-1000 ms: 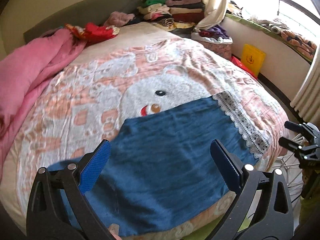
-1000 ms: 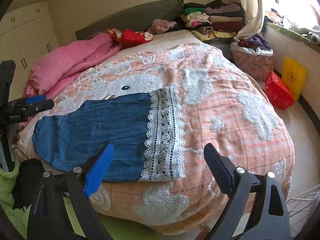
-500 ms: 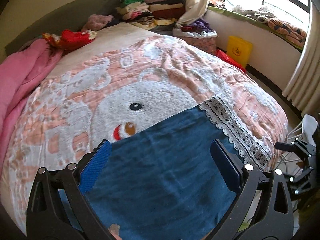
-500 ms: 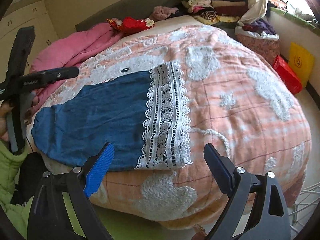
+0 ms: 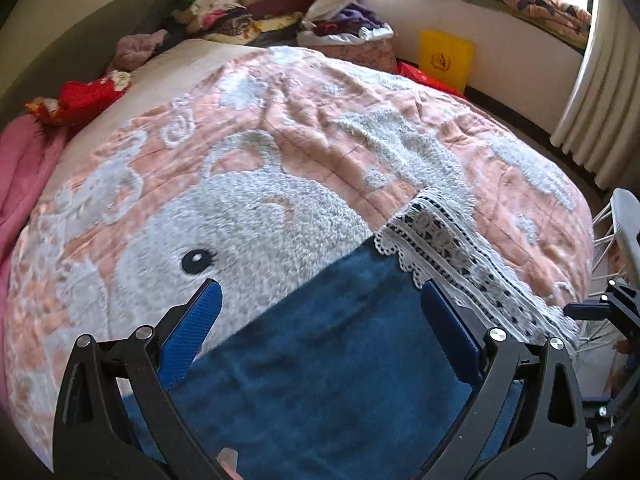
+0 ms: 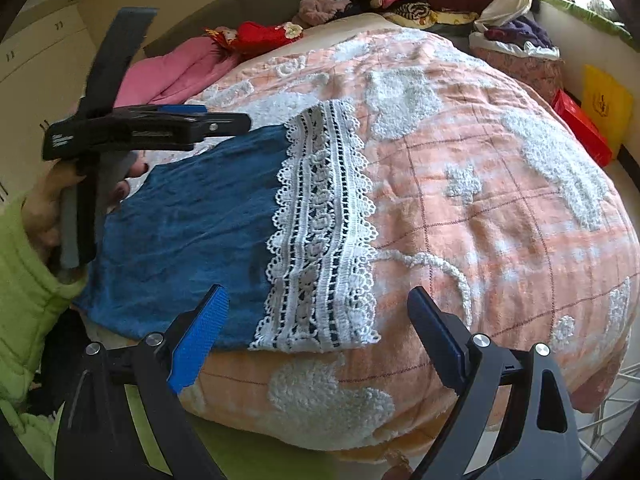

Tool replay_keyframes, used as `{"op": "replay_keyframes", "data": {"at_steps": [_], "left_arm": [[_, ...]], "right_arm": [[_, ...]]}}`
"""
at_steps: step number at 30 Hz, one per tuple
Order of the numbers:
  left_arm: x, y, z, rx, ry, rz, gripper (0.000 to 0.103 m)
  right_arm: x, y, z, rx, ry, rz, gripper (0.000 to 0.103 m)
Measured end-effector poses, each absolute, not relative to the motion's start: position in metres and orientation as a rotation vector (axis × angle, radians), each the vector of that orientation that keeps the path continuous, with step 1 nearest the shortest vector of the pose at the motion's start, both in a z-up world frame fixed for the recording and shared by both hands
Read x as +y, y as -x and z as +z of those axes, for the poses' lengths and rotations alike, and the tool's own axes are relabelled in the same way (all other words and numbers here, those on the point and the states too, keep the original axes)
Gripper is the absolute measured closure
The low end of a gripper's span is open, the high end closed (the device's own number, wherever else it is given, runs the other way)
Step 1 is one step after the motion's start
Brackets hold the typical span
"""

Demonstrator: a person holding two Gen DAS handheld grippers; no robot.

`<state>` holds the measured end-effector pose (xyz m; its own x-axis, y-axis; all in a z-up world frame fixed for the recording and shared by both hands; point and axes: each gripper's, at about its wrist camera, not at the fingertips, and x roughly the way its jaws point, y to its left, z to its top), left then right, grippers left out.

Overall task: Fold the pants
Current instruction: 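Grasp the lace hem with the left gripper while the right gripper grips the denim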

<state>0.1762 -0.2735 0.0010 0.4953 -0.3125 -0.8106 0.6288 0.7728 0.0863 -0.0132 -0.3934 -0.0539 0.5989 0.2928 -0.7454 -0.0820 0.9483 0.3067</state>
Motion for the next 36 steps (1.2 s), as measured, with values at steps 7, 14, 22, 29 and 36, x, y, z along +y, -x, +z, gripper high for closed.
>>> {"op": "replay_keyframes", "data": {"at_steps": [7, 14, 22, 29, 36], "left_arm": [[-0.286, -0.195, -0.028, 0.947, -0.401, -0.632, 0.019], [-0.296, -0.185, -0.037, 0.945, -0.4, -0.726, 0.058], [-0.306, -0.179, -0.044, 0.925, -0.43, -0.716, 0.072], [-0.305, -0.171, -0.037, 0.903, -0.432, -0.737, 0.097], [-0.272, -0.166, 0.001, 0.845, -0.303, -0.775, 0.098]], "right_arm": [[-0.39, 0.006, -0.065, 0.906, -0.287, 0.264, 0.021], [-0.386, 0.001, -0.064, 0.895, -0.295, 0.333, 0.039], [-0.39, -0.009, -0.069, 0.876, -0.372, 0.361, 0.064], [-0.385, -0.01, -0.057, 0.859, -0.382, 0.409, 0.077], [-0.356, -0.008, -0.016, 0.788, -0.322, 0.485, 0.077]]}}
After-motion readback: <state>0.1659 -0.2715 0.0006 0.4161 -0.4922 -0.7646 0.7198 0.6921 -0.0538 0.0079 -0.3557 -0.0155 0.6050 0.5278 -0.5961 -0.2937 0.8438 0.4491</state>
